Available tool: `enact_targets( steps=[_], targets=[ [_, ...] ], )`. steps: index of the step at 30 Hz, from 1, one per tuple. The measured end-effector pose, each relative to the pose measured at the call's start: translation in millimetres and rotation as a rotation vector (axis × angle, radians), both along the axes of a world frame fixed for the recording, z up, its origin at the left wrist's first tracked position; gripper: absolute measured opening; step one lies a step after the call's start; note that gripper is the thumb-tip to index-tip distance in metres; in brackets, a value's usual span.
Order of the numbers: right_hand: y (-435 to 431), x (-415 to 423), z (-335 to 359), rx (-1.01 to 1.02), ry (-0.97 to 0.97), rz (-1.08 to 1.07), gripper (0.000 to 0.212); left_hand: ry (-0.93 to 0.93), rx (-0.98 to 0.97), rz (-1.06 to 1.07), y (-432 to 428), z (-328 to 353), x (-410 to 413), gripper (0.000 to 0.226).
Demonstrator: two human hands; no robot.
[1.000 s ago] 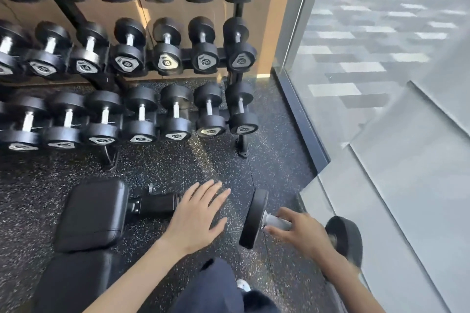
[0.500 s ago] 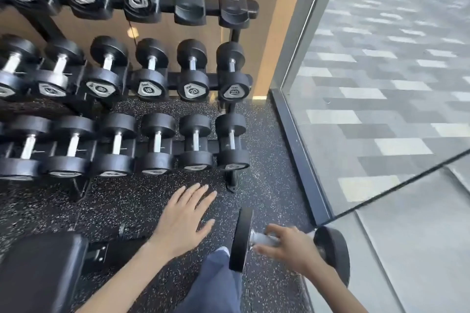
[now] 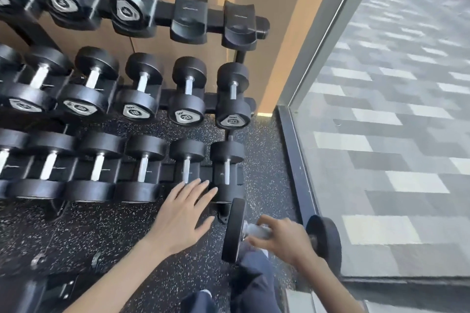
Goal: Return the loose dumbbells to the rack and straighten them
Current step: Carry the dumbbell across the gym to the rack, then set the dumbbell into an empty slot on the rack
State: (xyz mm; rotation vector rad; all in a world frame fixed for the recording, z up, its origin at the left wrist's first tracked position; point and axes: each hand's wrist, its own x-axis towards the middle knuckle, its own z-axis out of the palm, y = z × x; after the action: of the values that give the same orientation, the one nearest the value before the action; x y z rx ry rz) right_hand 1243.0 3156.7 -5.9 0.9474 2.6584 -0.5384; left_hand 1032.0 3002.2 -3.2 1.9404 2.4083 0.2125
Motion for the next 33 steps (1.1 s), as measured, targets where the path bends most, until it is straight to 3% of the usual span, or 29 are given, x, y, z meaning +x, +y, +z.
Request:
enact_targets(
  steps=[6, 11, 15, 19, 25, 29, 33],
  targets=[
    [105, -29, -4, 0.065, 0.083, 0.076, 0.075, -0.002, -0.027, 0.075, 84, -9, -15, 0.059],
    [215, -55, 9, 0.142, 0.126, 0.188, 0.054, 0.000, -0.007, 0.126, 179, 2, -28, 0.059],
    [300, -71, 26, 0.197, 0.129, 0.279, 0.069, 0.035, 0.019, 0.165, 249, 15, -43, 0.061],
    [370, -90, 42, 0.218, 0.118, 0.323, 0.057, 0.034, 0.022, 0.200, 300, 23, -56, 0.058],
    [447, -128, 49, 0.237, 0.173, 0.361, 0.068, 0.019, 0.030, 0.274, 357, 20, -89, 0.068],
    [491, -167, 45, 0.235, 0.184, 0.431, 0.058, 0.026, 0.038, 0.321, 406, 10, -123, 0.070],
    [537, -222, 43, 0.241, 0.175, 0.517, 0.063, 0.022, 0.067, 0.389, 456, 10, -166, 0.070]
  ],
)
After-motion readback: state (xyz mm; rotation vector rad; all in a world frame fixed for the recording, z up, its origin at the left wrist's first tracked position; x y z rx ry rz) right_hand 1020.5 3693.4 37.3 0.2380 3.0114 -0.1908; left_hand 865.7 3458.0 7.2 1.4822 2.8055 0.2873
